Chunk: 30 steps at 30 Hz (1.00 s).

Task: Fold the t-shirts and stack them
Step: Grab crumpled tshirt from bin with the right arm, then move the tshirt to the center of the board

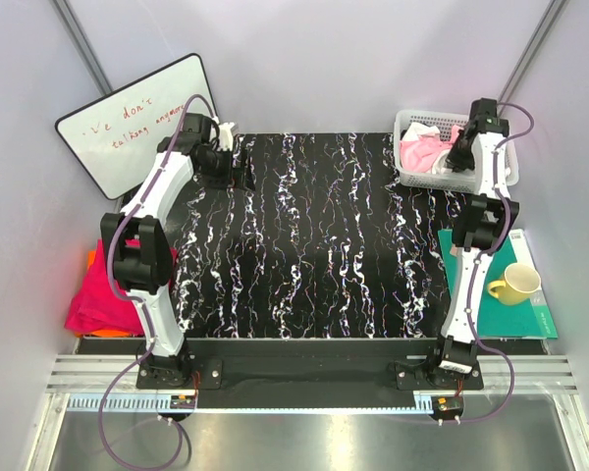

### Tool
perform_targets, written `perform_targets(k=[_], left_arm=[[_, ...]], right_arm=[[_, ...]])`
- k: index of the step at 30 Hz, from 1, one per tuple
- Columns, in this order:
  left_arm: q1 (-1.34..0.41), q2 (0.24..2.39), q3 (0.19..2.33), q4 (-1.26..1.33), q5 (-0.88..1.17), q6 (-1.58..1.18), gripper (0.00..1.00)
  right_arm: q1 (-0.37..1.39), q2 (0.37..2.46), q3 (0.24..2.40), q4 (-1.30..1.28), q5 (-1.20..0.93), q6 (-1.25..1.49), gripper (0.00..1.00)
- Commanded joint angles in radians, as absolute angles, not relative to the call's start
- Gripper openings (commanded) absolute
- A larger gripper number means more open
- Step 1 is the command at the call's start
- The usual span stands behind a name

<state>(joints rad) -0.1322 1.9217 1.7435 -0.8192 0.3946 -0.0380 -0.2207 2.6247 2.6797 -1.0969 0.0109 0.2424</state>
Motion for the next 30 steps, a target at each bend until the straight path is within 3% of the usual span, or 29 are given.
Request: perform_targets(k=[1,13,30], left_arm=[[-0.135,1.879,1.784,-0.805,0.370,-0.041,0.99],[-0.135,1.844,1.766,-0.778,0.411,-0.061,0.99],[-0.106,1.723,1.667,-0.650,0.426,-0.153,0.99]], right_arm=[[-0.176,2.468,2.749,-1.057,0.034,0.232,0.00],[-0.130,2.231,2.807,-0.965,0.072,0.198,0.00],[0.032,1.876,2.747,-0.928,-0.107,0.219,0.00]])
